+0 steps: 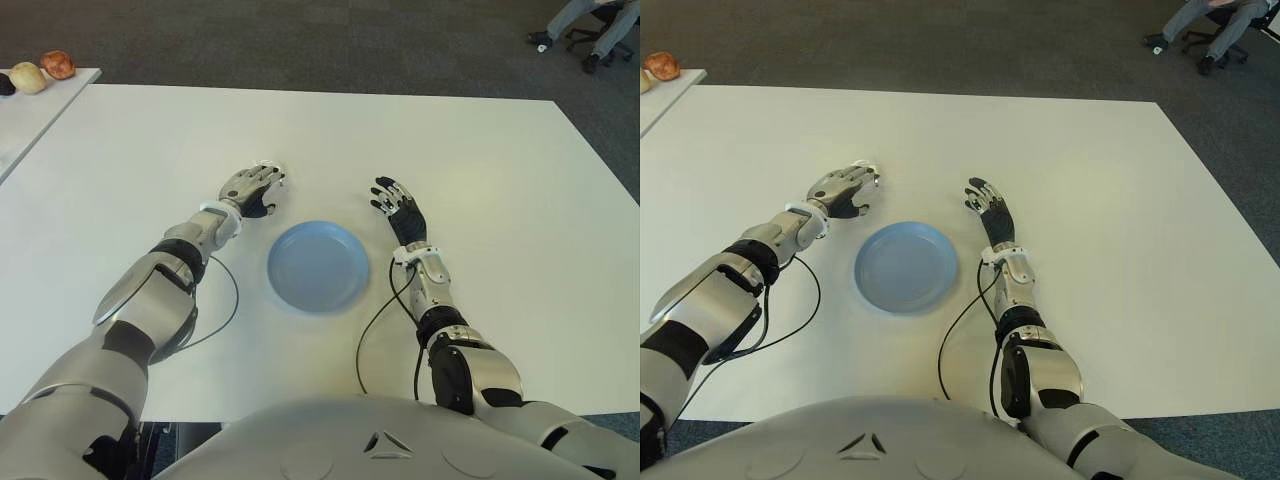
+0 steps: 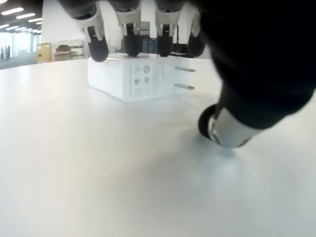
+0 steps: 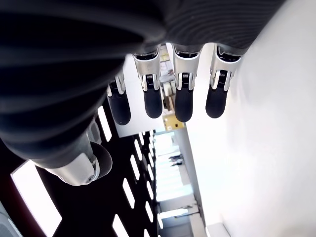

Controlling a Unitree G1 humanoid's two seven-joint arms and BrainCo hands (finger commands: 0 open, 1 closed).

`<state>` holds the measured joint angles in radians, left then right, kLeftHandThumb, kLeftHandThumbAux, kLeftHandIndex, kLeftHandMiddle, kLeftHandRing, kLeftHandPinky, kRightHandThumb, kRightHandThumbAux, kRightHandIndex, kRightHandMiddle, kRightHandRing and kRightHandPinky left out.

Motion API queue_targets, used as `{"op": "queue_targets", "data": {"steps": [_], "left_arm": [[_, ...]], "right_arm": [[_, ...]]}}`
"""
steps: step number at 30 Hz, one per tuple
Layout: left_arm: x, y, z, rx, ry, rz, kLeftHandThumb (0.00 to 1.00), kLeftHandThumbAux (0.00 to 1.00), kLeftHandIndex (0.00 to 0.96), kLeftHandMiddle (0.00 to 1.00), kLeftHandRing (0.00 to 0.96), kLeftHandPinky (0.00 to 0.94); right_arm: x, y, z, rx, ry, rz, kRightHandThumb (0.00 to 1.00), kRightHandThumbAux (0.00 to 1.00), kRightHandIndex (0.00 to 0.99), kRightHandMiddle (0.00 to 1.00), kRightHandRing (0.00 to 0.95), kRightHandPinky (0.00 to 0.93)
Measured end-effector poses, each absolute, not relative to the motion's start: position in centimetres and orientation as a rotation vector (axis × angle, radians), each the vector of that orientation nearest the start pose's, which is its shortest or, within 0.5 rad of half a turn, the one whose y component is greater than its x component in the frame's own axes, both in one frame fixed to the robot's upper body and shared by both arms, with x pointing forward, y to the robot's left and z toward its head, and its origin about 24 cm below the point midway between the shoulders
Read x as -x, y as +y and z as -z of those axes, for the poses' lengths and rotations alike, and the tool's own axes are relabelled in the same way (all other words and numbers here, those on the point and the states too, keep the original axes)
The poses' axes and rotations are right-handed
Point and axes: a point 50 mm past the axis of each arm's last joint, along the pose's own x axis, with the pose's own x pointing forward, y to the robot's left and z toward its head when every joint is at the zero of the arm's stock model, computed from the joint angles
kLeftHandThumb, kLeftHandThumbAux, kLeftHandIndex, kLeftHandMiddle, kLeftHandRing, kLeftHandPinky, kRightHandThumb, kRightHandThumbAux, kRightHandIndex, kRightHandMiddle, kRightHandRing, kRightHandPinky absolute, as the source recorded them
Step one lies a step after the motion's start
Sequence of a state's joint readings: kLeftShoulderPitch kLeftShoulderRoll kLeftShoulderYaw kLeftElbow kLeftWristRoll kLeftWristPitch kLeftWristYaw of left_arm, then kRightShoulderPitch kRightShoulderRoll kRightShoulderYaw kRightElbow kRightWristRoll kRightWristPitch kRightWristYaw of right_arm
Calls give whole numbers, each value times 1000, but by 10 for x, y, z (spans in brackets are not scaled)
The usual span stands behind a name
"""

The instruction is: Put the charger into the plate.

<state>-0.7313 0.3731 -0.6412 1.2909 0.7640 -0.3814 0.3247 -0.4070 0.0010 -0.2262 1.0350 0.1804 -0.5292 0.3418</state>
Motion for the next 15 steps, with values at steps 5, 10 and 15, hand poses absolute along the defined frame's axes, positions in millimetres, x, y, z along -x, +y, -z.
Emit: {"op": "queue_targets", "data": {"steps": [5,10,15], "left_arm": [[-336,180,3,-1438,29,460,0,594,0,0,0,37],[-337,179,2,-1400,53,457,0,575,0,0,0,37],[-338,179,2,-1371,75,460,0,565,0,0,0,36]], "right_arm": [[-292,-152,28,-244,76,-145,245,616,192,173,162,221],[-292,-152,28,-251,77,-148,255,608,196,178,166,221],[-292,-153,28,-257,80,-147,259,606,194,182,169,219]]}}
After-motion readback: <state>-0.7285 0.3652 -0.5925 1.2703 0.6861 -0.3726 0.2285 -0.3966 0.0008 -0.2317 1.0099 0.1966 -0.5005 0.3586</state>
